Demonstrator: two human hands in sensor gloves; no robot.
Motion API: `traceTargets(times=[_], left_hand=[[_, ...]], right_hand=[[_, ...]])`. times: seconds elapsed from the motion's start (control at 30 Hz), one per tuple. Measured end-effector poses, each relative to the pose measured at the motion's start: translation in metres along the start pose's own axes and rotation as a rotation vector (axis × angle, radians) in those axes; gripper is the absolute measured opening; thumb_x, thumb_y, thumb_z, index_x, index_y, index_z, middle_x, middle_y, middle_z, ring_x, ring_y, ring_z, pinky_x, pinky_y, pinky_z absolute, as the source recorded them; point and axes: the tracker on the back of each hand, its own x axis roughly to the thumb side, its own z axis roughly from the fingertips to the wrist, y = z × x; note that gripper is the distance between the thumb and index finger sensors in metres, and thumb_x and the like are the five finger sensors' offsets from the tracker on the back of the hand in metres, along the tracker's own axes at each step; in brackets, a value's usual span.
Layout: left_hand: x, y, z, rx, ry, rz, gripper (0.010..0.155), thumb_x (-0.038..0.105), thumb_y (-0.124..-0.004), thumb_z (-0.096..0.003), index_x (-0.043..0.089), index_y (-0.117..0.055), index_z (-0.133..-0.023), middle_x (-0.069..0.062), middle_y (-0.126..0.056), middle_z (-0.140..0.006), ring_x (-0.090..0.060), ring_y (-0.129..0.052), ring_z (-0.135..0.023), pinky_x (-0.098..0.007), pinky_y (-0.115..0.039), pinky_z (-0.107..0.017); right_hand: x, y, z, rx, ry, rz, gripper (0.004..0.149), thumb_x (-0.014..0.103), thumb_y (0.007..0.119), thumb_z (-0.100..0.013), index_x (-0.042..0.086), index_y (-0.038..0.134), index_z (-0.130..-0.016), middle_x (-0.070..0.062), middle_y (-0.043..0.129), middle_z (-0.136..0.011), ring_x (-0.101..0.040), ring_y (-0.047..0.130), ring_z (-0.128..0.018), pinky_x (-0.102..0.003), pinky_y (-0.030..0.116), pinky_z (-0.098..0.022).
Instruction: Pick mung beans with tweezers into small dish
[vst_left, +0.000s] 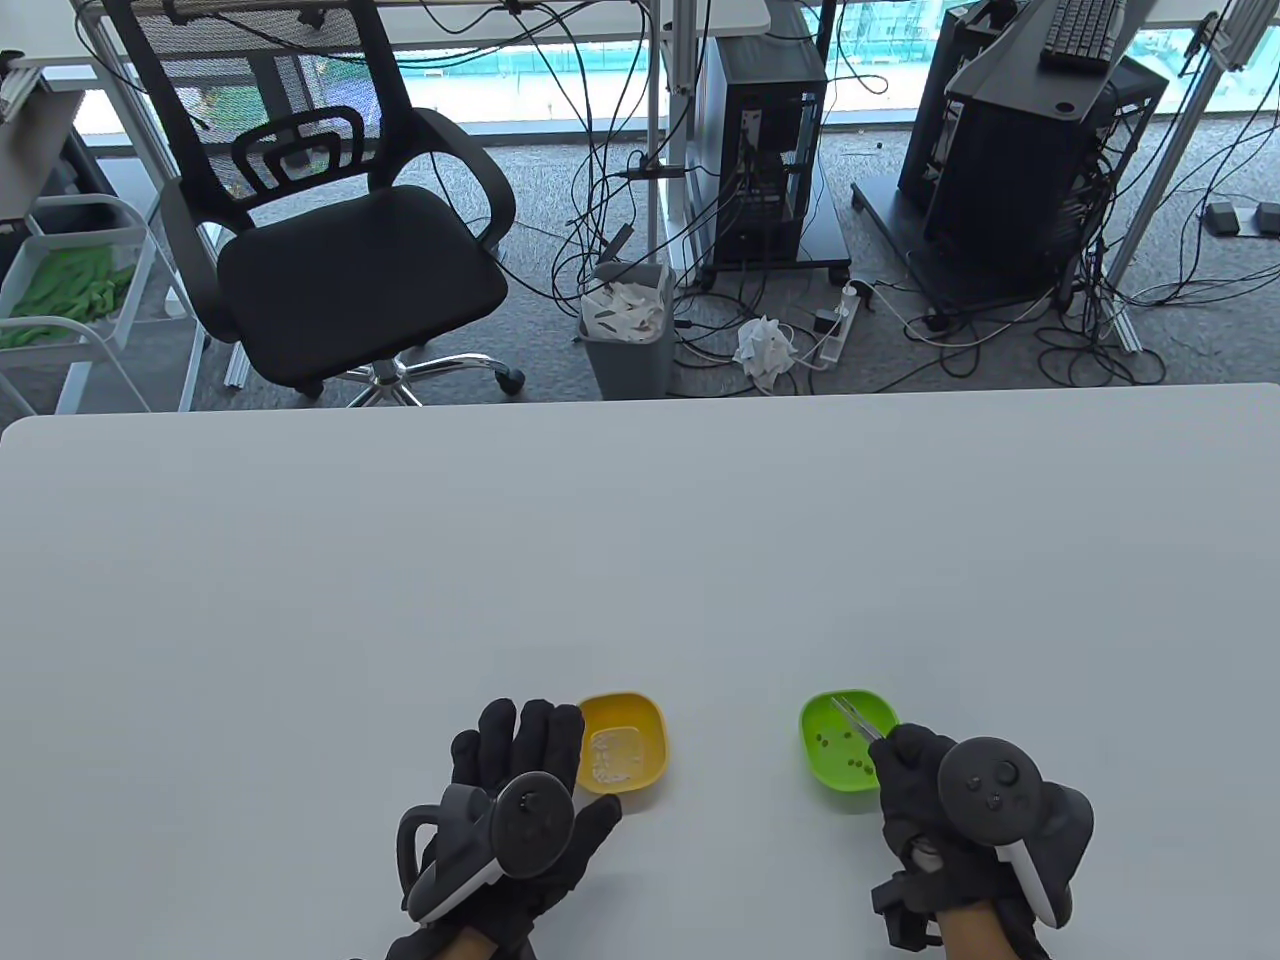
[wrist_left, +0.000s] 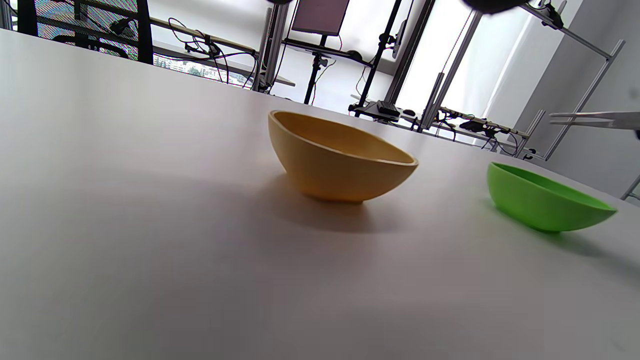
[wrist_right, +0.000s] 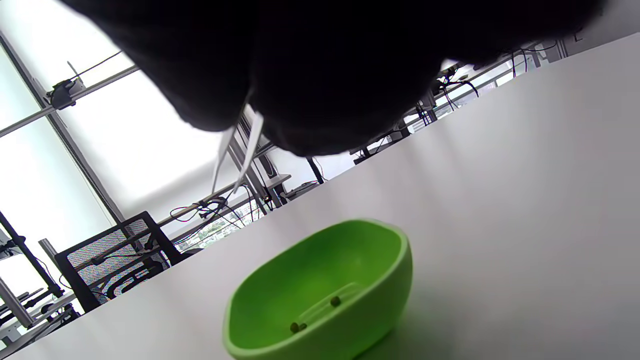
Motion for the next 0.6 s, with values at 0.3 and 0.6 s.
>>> traceTargets(times=[0.3, 0.6], left_hand=[[0.000, -0.001, 0.000, -0.034, -0.019, 0.029, 0.085, 0.067, -0.055, -0.0508, 0.020, -0.027, -0.116, -0.010, -0.027, -0.123, -0.048, -0.016, -0.112, -0.065, -0.017, -0.076], [0.002, 0.000, 0.002, -0.026, -0.043, 0.015, 0.085, 0.067, -0.056, -0.0507, 0.020, -0.027, -0.116, -0.009, -0.026, -0.123, -0.048, -0.014, -0.111, -0.065, -0.016, -0.076]], right_hand=[[-0.026, -0.006, -0.017, -0.215, 0.237, 0.195, 0.040, 0.033, 0.083, -0.051, 0.004, 0.092, -0.076, -0.017, 0.096, -0.055, -0.016, 0.096, -0.026, -0.029, 0.088, -0.015], [-0.057, 0.028, -0.031, -0.111, 0.350, 0.323, 0.042, 0.031, 0.079, -0.051, 0.005, 0.087, -0.083, -0.017, 0.095, -0.062, -0.016, 0.097, -0.031, -0.028, 0.089, -0.018]])
